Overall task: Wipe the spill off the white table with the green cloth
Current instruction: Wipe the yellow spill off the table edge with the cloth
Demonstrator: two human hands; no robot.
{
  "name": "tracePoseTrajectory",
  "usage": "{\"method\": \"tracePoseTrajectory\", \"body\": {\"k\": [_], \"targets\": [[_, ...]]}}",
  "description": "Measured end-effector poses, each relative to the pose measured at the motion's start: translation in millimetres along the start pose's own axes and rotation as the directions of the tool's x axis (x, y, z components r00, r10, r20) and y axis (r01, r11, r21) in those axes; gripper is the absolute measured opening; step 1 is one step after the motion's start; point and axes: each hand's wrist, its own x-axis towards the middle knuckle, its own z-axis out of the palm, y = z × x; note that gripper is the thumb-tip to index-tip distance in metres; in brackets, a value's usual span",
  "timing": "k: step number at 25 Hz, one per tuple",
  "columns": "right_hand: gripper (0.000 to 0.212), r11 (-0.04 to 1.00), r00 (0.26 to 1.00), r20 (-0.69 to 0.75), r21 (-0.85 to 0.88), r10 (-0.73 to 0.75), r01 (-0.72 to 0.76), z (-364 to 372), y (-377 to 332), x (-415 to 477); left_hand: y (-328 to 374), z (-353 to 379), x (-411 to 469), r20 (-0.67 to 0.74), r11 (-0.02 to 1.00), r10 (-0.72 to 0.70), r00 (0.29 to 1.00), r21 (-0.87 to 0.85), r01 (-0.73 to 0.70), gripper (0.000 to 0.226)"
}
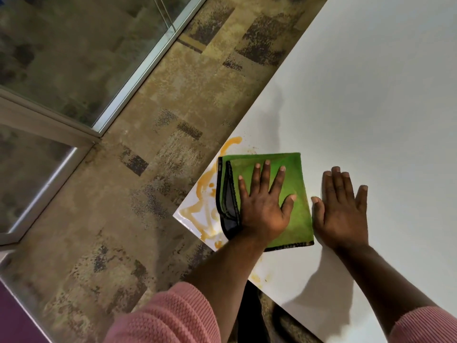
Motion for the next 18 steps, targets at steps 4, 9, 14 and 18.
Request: {"method": "tracePoseTrajectory", "body": {"k": [4,9,14,18], "targets": [[0.066,0.997,0.997,0.035,0.039,-0.073,0.071,-3.7,-17.4,27.0,-7.2,1.3,-23.1,0.012,1.000,-0.001,1.000,0.000,0.001,0.075],[0.064,0.996,0.995,-0.040,0.016,-0.089,0.090,7.3,-23.2,30.9,-32.8,-7.6,7.9,0.051,0.980,0.194,0.980,0.040,-0.196,0.075],[0.064,0.997,0.996,-0.050,0.033,-0.071,0.073,6.6,-23.5,31.8,-33.7,-6.9,30.2,0.002,0.987,0.158,0.987,0.017,-0.158,0.075],[0.065,0.997,0.997,-0.042,0.023,-0.067,0.068,5.4,-25.0,31.1,-34.4,-15.6,70.9,-0.013,1.000,0.022,1.000,0.007,-0.022,0.076]]}}
